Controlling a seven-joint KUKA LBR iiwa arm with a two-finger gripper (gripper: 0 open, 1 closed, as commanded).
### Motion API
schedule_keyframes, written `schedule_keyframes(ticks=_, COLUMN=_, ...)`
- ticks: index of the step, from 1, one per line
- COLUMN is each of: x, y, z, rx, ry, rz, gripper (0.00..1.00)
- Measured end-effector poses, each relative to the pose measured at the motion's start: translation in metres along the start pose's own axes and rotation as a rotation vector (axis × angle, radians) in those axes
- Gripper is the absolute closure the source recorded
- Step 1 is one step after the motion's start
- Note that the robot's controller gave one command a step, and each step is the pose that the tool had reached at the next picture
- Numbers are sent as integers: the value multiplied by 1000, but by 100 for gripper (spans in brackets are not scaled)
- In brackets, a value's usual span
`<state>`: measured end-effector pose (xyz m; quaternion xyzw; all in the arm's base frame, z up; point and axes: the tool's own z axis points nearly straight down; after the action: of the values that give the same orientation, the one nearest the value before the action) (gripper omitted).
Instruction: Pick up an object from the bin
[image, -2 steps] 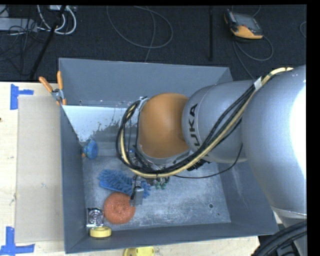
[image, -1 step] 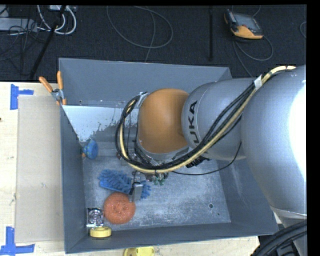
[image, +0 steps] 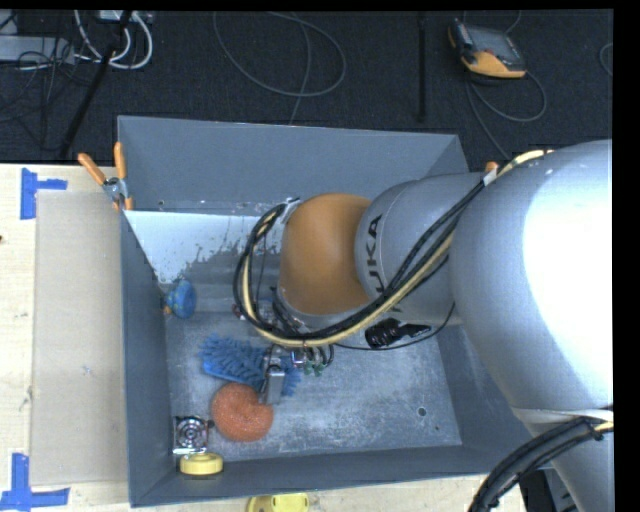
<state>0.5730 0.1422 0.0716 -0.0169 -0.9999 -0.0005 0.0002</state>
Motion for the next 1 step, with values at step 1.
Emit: schedule_keyframes(ticks=1, x=-4, y=-5, z=9, rx=1, ry=-5, rz=63, gripper=100)
